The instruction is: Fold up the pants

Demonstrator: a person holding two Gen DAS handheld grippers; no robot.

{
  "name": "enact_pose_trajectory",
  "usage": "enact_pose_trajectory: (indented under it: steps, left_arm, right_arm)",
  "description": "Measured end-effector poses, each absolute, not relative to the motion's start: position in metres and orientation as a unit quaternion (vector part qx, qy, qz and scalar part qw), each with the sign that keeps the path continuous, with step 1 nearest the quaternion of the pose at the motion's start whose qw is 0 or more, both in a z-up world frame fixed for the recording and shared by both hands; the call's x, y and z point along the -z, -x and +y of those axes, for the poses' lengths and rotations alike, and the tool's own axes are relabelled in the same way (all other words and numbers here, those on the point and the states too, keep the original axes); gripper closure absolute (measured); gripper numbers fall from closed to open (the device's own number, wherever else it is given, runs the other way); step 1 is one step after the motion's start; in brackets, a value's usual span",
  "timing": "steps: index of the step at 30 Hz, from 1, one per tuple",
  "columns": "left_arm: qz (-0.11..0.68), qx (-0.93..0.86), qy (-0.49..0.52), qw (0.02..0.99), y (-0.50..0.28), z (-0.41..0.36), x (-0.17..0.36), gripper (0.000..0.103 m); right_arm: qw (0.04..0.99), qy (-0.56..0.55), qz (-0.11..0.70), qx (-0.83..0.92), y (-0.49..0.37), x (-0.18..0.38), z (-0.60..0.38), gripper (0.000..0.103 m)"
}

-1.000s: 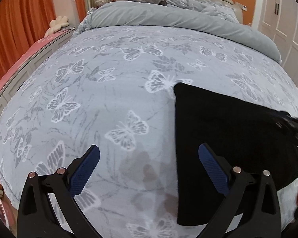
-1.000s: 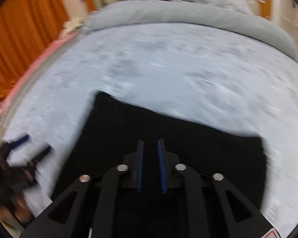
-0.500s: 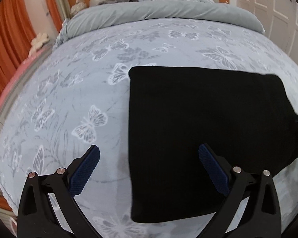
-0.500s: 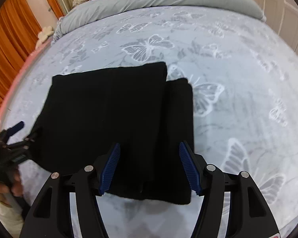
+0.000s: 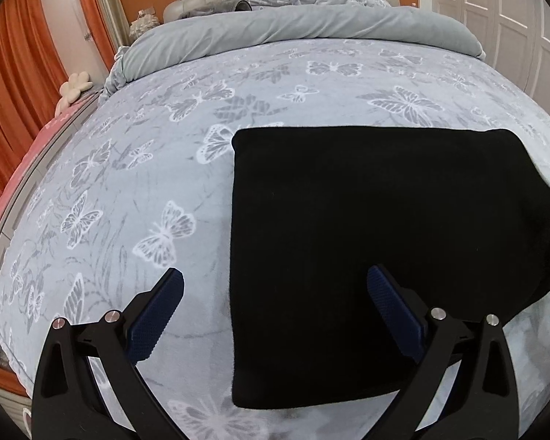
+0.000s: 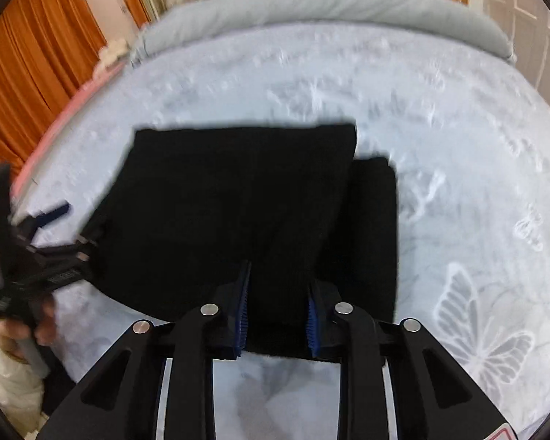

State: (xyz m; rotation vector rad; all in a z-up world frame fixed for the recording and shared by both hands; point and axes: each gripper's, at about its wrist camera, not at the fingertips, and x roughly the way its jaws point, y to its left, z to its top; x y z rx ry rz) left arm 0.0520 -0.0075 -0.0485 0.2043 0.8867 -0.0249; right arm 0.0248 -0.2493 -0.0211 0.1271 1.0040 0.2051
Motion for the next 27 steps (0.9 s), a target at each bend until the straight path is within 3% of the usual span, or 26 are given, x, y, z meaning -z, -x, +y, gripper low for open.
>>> enact_pose_trajectory:
  steps: [3,6,13,17,19,21,22,27]
  left_arm:
    - [0.428,0.016,-0.096,0.898,-0.050,-0.006,0.048,0.005]
    - [0.436,0.019,-0.100,0.894,-0.051,-0.009,0.053,0.005]
    - [0.430,0.008,-0.115,0.895,-0.048,-0.013,0.052,0.005]
    - [0.433,0.009,-0.111,0.895,-0.050,-0.012,0.053,0.005]
    - [0.434,0.008,-0.111,0.894,-0.051,-0.012,0.052,0.005]
    - [0.433,0.010,-0.111,0.894,-0.051,-0.012,0.052,0.005]
    - [0.433,0.011,-0.111,0.894,-0.051,-0.012,0.052,0.005]
    - [0.437,0.012,-0.108,0.893,-0.052,-0.010,0.053,0.005]
  right_arm:
    - [0.875,-0.052,0.474,-0.083,-0.014,0.013,-0.256,0.080]
    - [0.843,-0.048,0.532,-0.068,-0.027,0.057,-0.262,0.078]
    - [0.900,-0.112,0.419,-0.052,-0.032,-0.009,-0.280,0.073]
    - [0.891,-0.081,0.440,-0.082,-0.073,-0.001,-0.252,0.073]
    - [0.881,-0.034,0.465,-0.082,-0.097,0.017,-0.233,0.073]
    - [0.867,0.000,0.495,-0.056,-0.119,0.043,-0.230,0.082]
    - [0.870,-0.017,0.491,-0.046,-0.124,0.048,-0.237,0.082]
    - [0.888,-0.057,0.454,-0.041,-0.121,0.024,-0.244,0.082]
